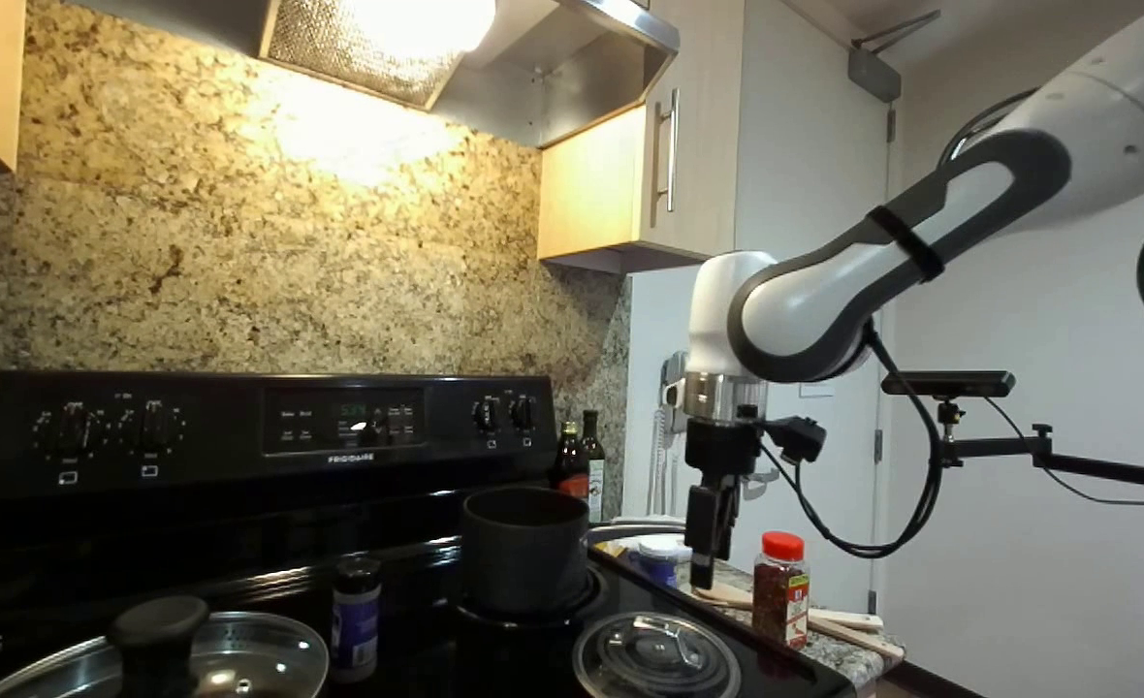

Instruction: Take the lid off the pot on the right and put it on the stove

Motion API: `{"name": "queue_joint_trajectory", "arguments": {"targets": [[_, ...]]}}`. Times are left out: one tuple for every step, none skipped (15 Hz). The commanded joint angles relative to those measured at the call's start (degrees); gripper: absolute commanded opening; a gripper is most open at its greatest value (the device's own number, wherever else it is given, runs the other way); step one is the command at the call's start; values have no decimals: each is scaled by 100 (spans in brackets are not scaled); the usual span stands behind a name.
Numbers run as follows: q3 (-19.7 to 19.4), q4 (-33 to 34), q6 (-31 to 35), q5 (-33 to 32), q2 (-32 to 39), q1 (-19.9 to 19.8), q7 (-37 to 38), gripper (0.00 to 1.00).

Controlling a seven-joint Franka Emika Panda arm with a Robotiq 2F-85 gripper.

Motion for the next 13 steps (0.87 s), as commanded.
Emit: {"name": "queue_joint_trajectory", "arguments": {"targets": [[-62,-478,-801,121,-1101,37,9,100],[-121,-446,-1076,254,-1263,59,-63,100],[-173,-400,-1378,367,-1420,88,-138,100],[-174,-344,-1613,349,-1526,75,-84,100],[-174,-314,-1798,355,-1646,65,-26,100],[-185,-292,-1968,337,-1753,57,-19,100],[-180,-262,-2132,292,-1820,54,-11,100],[-183,-243,-2273,277,-1889,57,-17,100],[-190,-236,-2375,282,-1950,61,-20,100],[-200,-210,-2505,272,-2000,66,-51,100],[-184,-272,-2239,215,-1896,36,5,100],[-187,-272,-2263,212,-1933,36,5,100],[-191,-273,-2263,211,-1936,35,5,100]]}}
